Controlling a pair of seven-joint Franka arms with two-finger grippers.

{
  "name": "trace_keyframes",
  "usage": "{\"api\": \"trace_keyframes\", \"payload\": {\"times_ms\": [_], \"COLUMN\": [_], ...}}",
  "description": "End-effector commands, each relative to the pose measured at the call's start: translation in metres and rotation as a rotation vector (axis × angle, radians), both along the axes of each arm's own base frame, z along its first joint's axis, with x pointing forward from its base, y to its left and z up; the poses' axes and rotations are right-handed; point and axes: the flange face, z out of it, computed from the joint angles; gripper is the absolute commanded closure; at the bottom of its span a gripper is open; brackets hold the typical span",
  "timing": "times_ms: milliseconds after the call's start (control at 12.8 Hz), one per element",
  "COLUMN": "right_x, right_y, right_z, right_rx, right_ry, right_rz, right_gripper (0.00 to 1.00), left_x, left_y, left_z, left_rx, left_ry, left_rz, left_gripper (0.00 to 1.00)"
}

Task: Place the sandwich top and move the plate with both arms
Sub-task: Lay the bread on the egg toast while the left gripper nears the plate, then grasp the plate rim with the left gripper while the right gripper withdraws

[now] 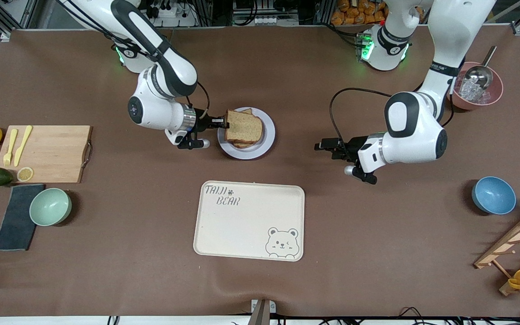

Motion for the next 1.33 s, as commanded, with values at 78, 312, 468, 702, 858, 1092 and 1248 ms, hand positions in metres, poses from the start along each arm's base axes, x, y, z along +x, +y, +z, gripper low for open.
{"api": "trace_keyframes", "payload": {"times_ms": [78, 312, 468, 702, 858, 1092, 1248], "right_x": [0.009, 0.035, 0.065, 0.113, 0.134, 0.148, 0.151], "right_y": [-0.005, -0.036, -0.078, -0.157, -0.207, -0.269, -0.332], "right_z": [0.006, 0.016, 0.028, 0.069, 0.098, 0.127, 0.149], "right_rx": [-0.005, -0.010, -0.018, -0.147, -0.230, -0.351, -0.283], "right_ry": [0.043, 0.013, 0.040, 0.075, 0.087, 0.031, -0.027], "right_rz": [-0.094, -0.139, -0.149, 0.012, 0.064, 0.150, 0.271], "right_gripper": [0.00, 0.00, 0.00, 0.00, 0.00, 0.00, 0.00], "left_x": [-0.012, -0.030, -0.044, -0.063, -0.075, -0.092, -0.104], "left_y": [-0.025, -0.054, -0.082, -0.111, -0.125, -0.138, -0.138], "left_z": [-0.020, -0.046, -0.059, -0.080, -0.090, -0.105, -0.120], "left_rx": [-0.069, -0.119, -0.099, -0.097, -0.095, -0.150, -0.180], "left_ry": [0.046, 0.108, 0.098, 0.117, 0.123, 0.139, 0.120], "left_rz": [0.012, 0.000, -0.008, 0.024, 0.040, 0.069, 0.082], "left_gripper": [0.00, 0.00, 0.00, 0.00, 0.00, 0.00, 0.00]}}
